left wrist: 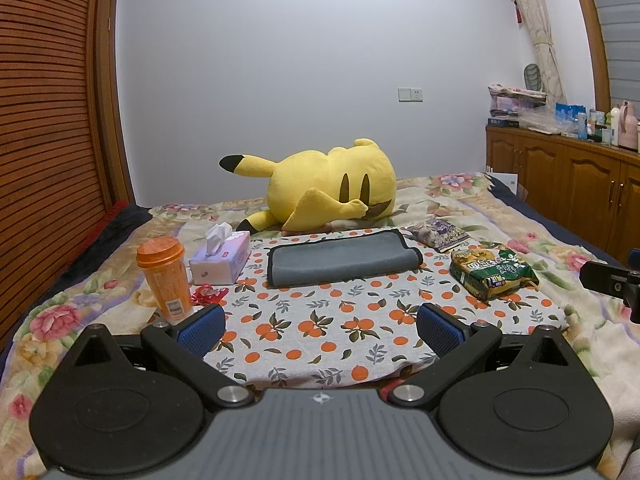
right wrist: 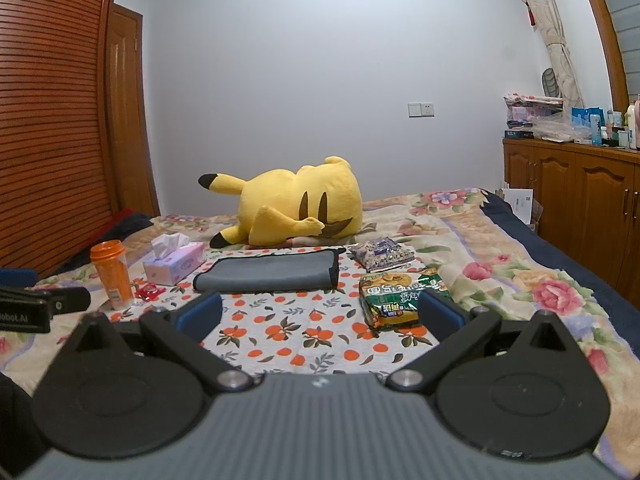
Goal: Fold towel
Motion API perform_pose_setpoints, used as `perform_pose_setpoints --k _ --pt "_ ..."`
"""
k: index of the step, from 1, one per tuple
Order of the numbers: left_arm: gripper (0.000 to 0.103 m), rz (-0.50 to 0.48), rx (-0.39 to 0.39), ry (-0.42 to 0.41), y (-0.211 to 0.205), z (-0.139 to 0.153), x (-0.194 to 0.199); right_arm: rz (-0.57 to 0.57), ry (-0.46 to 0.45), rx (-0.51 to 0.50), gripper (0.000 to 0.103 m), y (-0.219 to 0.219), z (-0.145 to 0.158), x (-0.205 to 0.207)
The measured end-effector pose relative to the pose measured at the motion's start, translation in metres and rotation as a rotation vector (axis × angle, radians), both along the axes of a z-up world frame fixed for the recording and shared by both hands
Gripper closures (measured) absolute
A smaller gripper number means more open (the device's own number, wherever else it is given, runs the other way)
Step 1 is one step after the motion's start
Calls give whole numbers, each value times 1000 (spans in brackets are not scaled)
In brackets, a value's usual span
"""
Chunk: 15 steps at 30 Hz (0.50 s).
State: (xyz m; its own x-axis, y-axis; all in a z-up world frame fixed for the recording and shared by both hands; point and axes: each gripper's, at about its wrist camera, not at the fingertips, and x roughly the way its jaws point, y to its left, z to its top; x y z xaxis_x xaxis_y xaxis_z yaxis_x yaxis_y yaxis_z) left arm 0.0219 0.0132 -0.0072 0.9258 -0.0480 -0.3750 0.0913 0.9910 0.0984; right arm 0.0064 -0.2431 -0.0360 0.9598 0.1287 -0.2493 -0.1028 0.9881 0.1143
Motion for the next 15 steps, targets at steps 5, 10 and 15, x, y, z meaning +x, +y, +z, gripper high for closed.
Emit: perform_pose_setpoints --k 5,10,15 --pt "0 0 -1 1 0 0 0 -1 -1 -1 0 -1 0 -1" --pt "0 1 0 1 0 0 0 0 -2 0 0 -1 0 -1" --pt "0 0 0 -2 0 0 1 0 -1 -1 0 0 0 -1"
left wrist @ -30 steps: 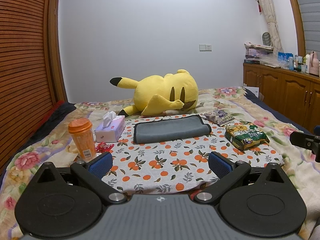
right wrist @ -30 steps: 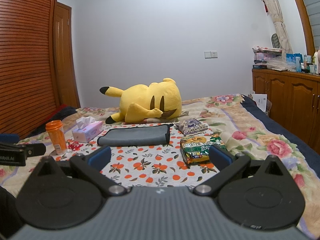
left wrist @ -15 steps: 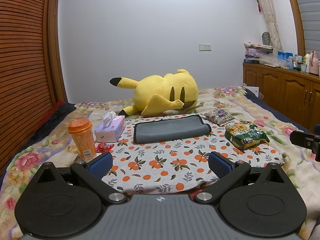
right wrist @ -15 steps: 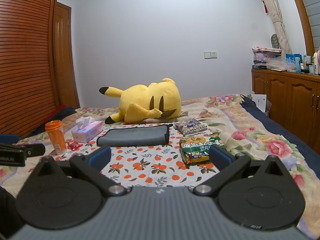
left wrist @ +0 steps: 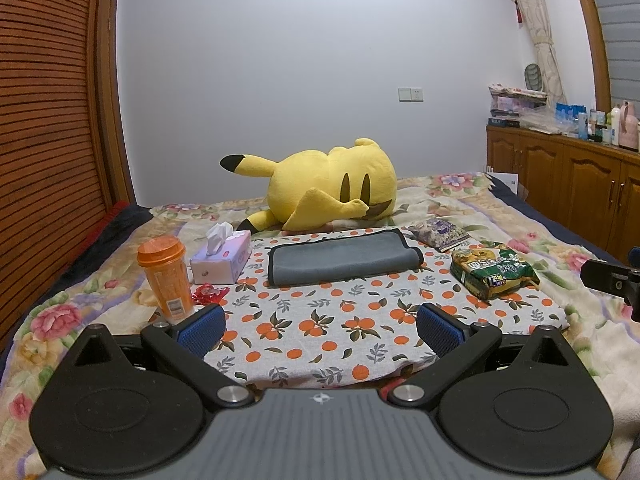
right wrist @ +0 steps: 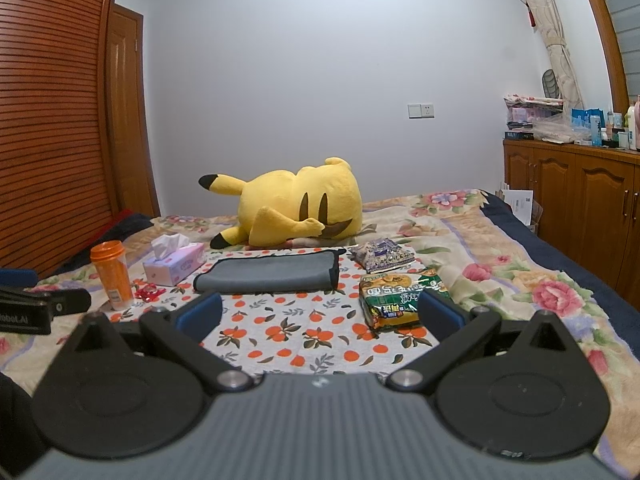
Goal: Fold towel
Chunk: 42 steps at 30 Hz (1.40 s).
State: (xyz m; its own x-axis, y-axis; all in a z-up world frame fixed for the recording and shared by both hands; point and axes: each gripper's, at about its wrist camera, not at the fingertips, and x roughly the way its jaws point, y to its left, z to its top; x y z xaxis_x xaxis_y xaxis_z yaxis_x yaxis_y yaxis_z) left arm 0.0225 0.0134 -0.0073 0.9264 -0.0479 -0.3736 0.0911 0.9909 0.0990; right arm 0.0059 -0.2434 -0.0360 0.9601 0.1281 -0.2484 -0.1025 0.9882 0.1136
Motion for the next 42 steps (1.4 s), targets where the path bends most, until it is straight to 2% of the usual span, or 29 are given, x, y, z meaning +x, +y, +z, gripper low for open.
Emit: perform_pose_setpoints --k 42 --pt "0 2 3 6 5 -5 -1 -2 0 0 0 0 0 -1"
